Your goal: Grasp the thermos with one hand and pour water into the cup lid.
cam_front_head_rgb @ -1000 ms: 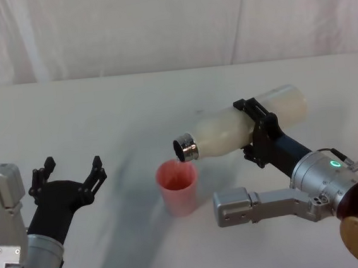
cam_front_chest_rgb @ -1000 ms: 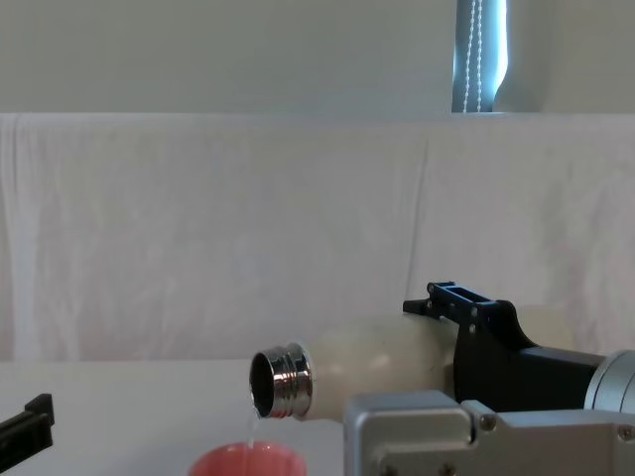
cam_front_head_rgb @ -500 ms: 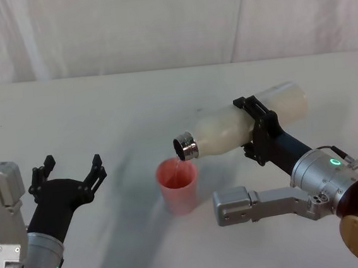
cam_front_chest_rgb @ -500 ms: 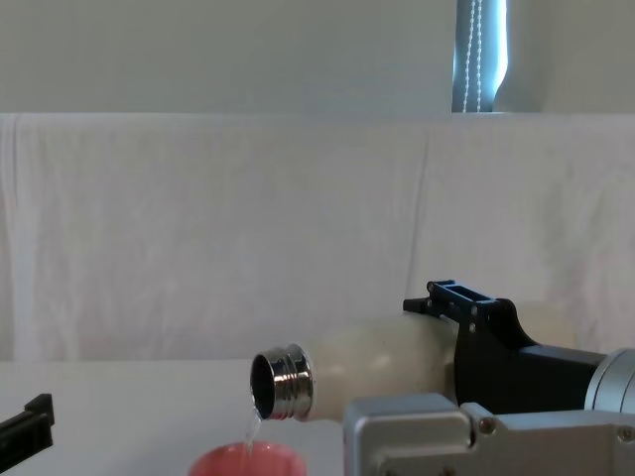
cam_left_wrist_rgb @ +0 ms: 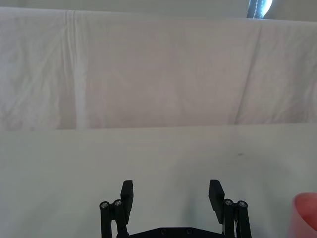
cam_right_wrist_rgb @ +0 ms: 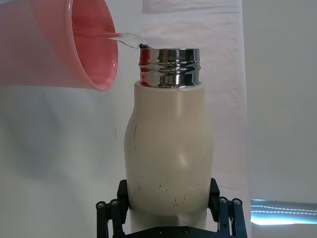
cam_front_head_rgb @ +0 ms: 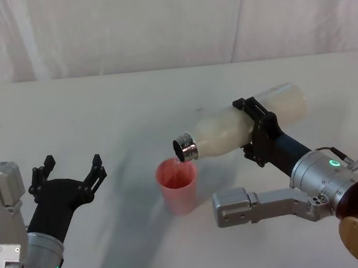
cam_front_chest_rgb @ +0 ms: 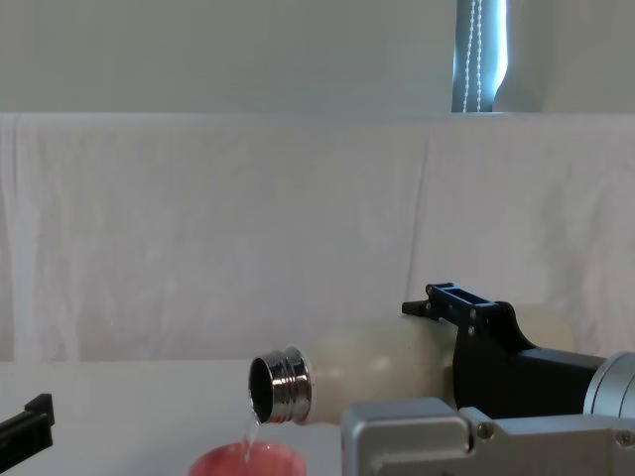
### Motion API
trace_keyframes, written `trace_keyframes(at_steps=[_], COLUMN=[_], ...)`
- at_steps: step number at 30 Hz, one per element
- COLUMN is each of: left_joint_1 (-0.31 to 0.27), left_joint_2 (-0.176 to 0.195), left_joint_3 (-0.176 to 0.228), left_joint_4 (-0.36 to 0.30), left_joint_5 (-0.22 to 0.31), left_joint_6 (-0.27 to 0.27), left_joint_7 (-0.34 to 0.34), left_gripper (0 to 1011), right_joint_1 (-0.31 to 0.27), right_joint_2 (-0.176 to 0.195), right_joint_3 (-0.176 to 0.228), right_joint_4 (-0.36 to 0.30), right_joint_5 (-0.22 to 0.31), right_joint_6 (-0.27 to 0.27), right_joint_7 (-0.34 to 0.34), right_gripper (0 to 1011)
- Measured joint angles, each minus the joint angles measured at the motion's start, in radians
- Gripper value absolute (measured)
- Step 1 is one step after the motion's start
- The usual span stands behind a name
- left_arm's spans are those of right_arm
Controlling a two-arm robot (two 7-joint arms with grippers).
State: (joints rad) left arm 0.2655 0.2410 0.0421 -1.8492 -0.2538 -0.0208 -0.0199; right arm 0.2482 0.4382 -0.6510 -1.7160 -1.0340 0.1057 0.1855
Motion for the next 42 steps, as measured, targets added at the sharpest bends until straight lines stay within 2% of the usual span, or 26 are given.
trace_keyframes(at_steps=[15,21,28,39,42], left_joint_1=[0.0,0.0,0.0,0.0,0.0], left_joint_2=[0.0,0.0,0.0,0.0,0.0], left_joint_3=[0.0,0.0,0.0,0.0,0.0], left_joint_4=[0.0,0.0,0.0,0.0,0.0], left_joint_5=[0.0,0.0,0.0,0.0,0.0], left_joint_6=[0.0,0.0,0.0,0.0,0.0], left_joint_7=[0.0,0.0,0.0,0.0,0.0], left_gripper=[1001,1001,1001,1001,1001], right_joint_1=[-0.003,-0.01,-0.023,-0.046,-0.052], right_joint_2=[-0.003,-0.01,-0.022,-0.053,-0.06], right_joint_3=[0.002,0.01,0.027,0.08,0.091], right_joint_4=[0.002,0.007,0.015,0.034,0.037], right_joint_5=[0.005,0.027,0.077,0.24,0.271], right_joint_6=[-0.001,-0.01,-0.034,-0.1,-0.11], right_joint_7=[-0.003,-0.014,-0.029,-0.024,-0.023], right_gripper=[951,951,951,951,951])
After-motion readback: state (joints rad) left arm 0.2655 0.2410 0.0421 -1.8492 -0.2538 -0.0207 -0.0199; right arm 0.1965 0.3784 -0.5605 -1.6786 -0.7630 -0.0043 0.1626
